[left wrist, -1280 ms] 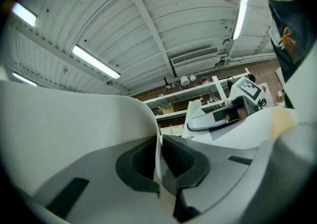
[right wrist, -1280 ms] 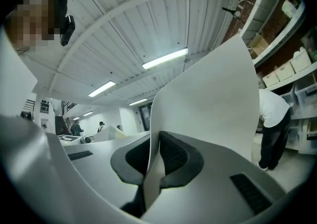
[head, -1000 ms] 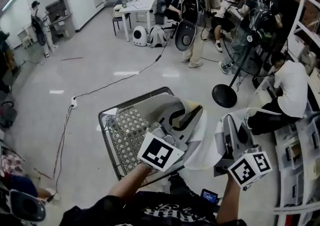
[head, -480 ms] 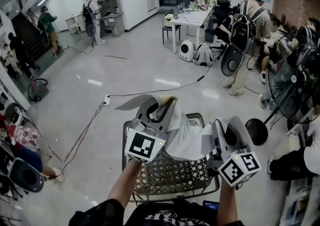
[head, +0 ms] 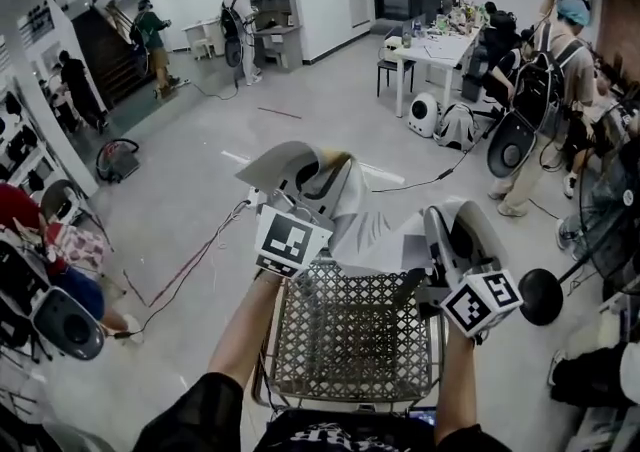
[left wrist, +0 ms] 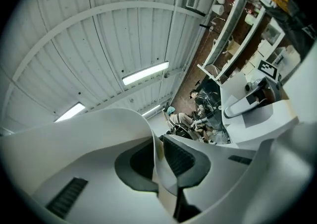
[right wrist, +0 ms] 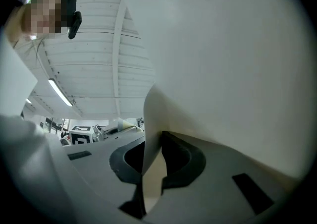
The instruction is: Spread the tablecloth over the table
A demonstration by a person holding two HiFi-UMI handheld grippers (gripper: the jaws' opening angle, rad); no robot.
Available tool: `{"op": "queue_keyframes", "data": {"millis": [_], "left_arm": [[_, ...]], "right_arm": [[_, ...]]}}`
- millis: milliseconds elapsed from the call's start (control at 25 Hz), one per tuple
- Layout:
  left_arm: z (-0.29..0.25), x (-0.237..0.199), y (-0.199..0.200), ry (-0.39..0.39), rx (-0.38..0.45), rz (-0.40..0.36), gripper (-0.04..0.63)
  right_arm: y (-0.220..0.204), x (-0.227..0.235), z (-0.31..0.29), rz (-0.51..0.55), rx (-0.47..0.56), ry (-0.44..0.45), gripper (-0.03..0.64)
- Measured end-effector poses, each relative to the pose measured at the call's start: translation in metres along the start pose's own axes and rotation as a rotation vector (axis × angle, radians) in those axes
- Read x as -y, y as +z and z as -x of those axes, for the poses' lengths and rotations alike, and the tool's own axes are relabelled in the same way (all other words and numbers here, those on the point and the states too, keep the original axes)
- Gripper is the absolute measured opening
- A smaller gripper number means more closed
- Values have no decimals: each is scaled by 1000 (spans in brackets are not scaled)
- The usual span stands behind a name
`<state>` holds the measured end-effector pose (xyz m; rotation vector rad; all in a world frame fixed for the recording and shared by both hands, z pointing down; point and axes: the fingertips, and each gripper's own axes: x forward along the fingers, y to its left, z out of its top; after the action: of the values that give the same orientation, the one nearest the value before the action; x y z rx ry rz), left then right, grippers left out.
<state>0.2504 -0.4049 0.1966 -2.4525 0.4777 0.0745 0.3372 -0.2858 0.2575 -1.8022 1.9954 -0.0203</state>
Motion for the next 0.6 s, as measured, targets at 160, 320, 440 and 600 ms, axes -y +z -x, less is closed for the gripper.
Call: {"op": "queue_keyframes", "data": {"millis": [160,320,440,600], "left_arm": [[12,-17,-24,97,-53,-67,46],[31,-9,-79,132,-195,-94,46],[52,11,-120,100,-279,-40,41],[83,24,-148,125,-302,76,34]], "right_arm": [[-19,9,-22,10,-73,33,43],[-72,25,-24,21,-254,-29,43],[-108,17,-12,-47,-315,-17,41],[-139,13,4,-126,-360,-31,37]]}}
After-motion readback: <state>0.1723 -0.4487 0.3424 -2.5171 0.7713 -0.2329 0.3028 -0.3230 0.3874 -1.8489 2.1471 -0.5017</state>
